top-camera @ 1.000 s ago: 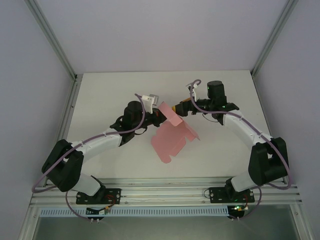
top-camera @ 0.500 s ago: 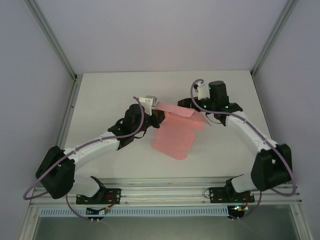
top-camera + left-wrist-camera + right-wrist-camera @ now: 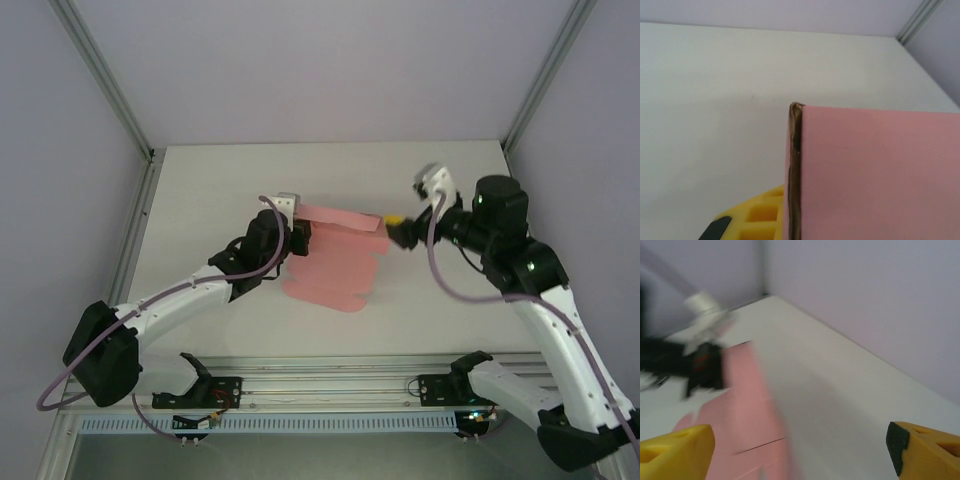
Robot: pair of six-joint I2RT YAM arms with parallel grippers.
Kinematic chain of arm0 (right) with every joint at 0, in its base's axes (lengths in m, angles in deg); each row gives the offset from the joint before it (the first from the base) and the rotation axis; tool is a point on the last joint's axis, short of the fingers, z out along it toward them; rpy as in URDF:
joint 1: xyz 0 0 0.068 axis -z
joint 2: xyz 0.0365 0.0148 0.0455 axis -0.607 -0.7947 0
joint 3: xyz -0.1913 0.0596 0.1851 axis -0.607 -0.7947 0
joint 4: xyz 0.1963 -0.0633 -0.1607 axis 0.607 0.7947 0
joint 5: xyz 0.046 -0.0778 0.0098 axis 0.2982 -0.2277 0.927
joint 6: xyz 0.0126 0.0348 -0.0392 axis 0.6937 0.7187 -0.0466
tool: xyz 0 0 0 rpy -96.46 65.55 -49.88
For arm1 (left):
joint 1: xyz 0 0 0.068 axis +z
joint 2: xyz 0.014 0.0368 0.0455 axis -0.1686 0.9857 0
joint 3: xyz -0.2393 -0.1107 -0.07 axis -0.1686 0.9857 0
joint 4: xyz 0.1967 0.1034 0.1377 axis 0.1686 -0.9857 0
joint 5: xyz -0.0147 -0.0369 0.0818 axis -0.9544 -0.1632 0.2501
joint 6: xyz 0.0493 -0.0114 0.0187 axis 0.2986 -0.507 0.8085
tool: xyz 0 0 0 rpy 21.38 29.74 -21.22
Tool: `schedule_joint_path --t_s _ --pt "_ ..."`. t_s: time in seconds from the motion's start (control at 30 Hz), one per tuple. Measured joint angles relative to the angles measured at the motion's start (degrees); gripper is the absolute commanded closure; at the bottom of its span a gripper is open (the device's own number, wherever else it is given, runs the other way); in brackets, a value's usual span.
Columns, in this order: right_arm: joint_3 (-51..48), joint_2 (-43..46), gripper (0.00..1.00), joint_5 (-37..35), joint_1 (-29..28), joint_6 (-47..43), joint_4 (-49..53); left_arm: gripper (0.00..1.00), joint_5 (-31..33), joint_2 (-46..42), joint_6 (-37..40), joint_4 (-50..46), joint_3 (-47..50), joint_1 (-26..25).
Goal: Assemble paper box
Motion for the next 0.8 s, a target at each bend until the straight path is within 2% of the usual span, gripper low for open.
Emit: schedule_joint_path --t_s 0.07,0.1,0.13,0.2,0.23,0.3,0.5,0.8 --pt "-0.20 0.87 0.22 3.41 -1.55 -8.20 2.82 1.00 0.74 0.63 -0.17 -3.21 -2.16 0.00" --pt "-0.07 0.85 0.33 4.31 -1.60 -11.58 3.78 1.00 0.96 0.63 -0.22 -4.24 -2.71 0.00" --pt "0.02 0.52 0.40 4.70 -1.62 -14.71 4.11 1.00 1.11 0.59 -0.22 -5.14 -3.04 0.00" --pt "0.55 -1.42 0.46 4.22 -1.60 -21.05 4.09 1.00 1.11 0.48 -0.20 -6.54 -3.10 0.00" --pt "1.20 -2.91 0.46 3.48 -1.60 -24.06 3.96 1.00 1.05 0.48 -0.07 -7.58 -3.10 0.00" --pt "4.57 -6.93 0.39 2.38 -1.60 -29.46 4.76 1.00 0.66 0.39 0.24 -9.44 -3.10 0.00" --pt "23.54 -21.70 0.39 3.15 -2.47 -40.50 16.85 1.00 -1.86 -0.22 1.51 -13.55 -3.10 0.00" --pt "27.56 -31.76 0.38 0.83 -6.10 -47.65 33.33 1.00 -5.25 -2.73 3.39 -15.76 -3.10 0.00"
